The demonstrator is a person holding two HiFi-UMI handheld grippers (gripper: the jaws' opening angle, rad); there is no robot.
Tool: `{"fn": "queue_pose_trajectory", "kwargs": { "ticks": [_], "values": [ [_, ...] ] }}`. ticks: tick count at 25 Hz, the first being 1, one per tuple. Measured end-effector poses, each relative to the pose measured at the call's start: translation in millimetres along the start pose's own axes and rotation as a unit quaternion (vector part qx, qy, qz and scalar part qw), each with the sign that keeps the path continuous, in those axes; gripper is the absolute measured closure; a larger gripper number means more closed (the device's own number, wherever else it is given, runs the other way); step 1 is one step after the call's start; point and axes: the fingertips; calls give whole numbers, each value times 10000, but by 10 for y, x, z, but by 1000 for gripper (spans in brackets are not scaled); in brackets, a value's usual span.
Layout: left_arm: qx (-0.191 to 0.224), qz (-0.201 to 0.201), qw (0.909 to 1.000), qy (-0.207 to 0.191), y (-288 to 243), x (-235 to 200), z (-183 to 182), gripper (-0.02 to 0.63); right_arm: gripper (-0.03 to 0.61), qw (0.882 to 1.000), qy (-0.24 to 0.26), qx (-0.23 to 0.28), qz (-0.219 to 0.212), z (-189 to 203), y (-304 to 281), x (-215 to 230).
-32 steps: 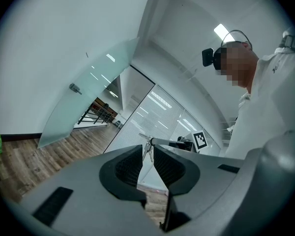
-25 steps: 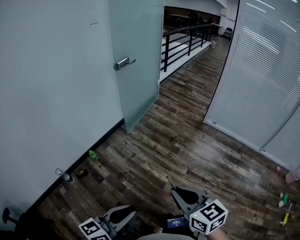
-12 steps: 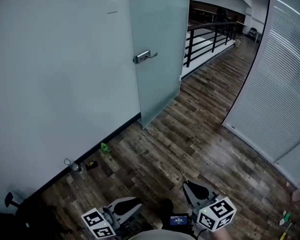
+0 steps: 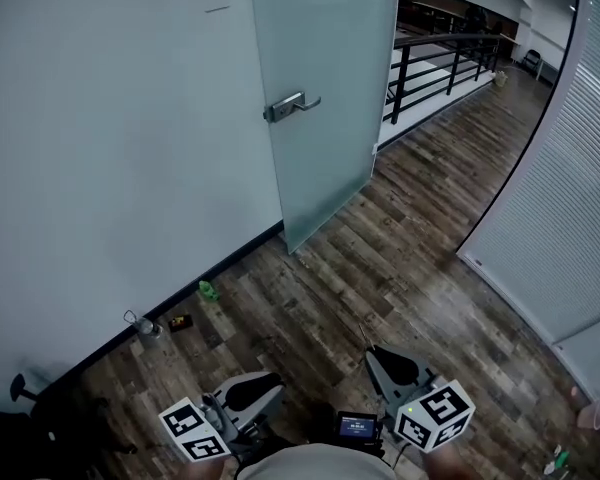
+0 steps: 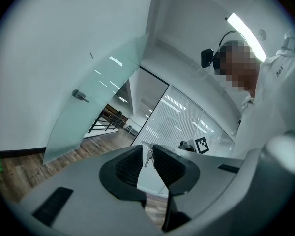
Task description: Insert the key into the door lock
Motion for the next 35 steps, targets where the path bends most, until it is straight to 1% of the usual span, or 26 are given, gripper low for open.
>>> {"fn": "queue_pose_trajectory", "kwargs": {
  "ticks": [4,11,18,22,27,35],
  "values": [
    [39,-99,9999,-12,-223,-161,-127,531,561,10000,-47,-29,-71,-93,-175,239],
    [-20,-184,9998,20,-386,-566,-314,531,561,9997,-143,-190,-114,-148,-533,433],
    [-112,64,9999,79,-568,-1269,-651,531,561,9995,-236,-167,98,-369,-1202,603],
    [-194,266,9995,19,-634,-1612,-956,531,561,9995,-206,-90,223,-639,-1599,636],
    [-282,364,9989,-6,-625,-2029,-1229,531,561,9991,-176,-7,387,-885,-1996,674],
    [-392,501,9980,61,-737,-2430,-1461,531,561,9976,-290,-1,625,-1043,-2339,855]
  ]
}}
Point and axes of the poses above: the fingertips, and each gripper's own axes: y backward along the fingers, x to its right, z out of its underside, and after that the axes turned 2 degrees about -x, right-handed
